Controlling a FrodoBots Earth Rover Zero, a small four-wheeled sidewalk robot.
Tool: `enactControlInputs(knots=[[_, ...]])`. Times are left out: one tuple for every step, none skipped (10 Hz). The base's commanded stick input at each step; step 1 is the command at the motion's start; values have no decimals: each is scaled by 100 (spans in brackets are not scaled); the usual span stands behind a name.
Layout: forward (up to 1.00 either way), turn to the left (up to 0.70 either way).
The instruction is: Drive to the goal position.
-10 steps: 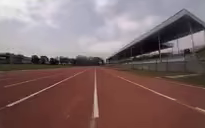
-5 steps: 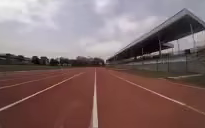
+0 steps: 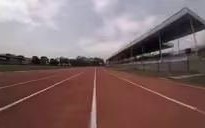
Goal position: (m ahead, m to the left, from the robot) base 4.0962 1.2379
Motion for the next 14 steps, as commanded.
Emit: enactControlInputs(knots=[[45,1],[45,1],[45,1],[45,1],[45,1],[45,1],[45,1],[45,1],[45,1],[45,1],[45,1],[45,1],[45,1],[45,1]])
